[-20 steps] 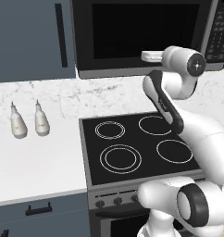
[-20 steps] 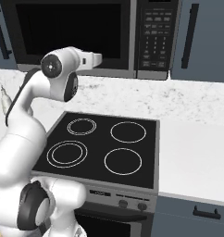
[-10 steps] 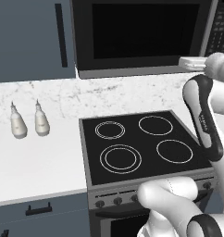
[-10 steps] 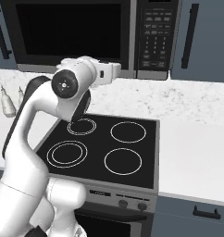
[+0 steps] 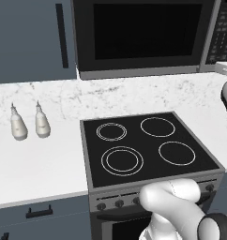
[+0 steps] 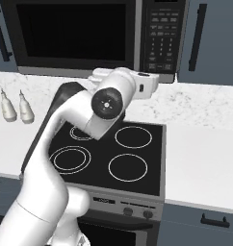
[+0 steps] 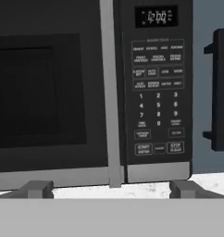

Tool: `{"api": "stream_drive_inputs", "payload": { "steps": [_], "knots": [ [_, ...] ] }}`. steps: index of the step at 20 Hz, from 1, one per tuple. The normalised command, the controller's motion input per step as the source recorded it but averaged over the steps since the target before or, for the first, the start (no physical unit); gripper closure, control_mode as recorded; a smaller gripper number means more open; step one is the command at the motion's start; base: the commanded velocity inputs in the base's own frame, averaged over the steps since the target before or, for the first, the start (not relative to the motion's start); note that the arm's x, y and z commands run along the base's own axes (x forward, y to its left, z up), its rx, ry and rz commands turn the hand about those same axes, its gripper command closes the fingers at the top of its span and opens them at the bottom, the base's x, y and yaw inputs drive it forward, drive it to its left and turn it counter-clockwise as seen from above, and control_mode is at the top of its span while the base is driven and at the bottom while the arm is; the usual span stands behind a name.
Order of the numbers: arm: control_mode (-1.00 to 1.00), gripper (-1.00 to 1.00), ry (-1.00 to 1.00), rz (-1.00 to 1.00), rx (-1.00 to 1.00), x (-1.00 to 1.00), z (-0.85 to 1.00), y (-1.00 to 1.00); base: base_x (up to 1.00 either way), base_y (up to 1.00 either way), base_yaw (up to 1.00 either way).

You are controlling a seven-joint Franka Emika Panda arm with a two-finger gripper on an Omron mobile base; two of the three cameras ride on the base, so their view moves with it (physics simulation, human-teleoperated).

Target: Open the microwave, place the bowl with waffle inside the microwave, then close the microwave door and turn it on.

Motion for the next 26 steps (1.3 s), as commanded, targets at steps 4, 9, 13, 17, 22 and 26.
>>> {"api": "stream_drive_inputs", "payload": {
  "steps": [4,9,13,17,22,26],
  "knots": [
    [-1.0,-1.0,0.0,0.0,0.0,0.0,-0.01,-0.71,0.0,0.0,0.0],
    [-1.0,-1.0,0.0,0.0,0.0,0.0,-0.07,-0.53,0.0,0.0,0.0],
    [-1.0,-1.0,0.0,0.0,0.0,0.0,-0.01,-0.3,0.0,0.0,0.0],
    [-1.0,-1.0,0.0,0.0,0.0,0.15,0.0,-0.25,0.0,0.0,0.0],
    [-1.0,-1.0,0.0,0.0,0.0,0.34,-0.01,-0.17,0.0,0.0,0.0],
    [-1.0,-1.0,0.0,-0.01,0.0,0.37,-0.17,-0.04,0.0,0.0,0.0]
  ]
}}
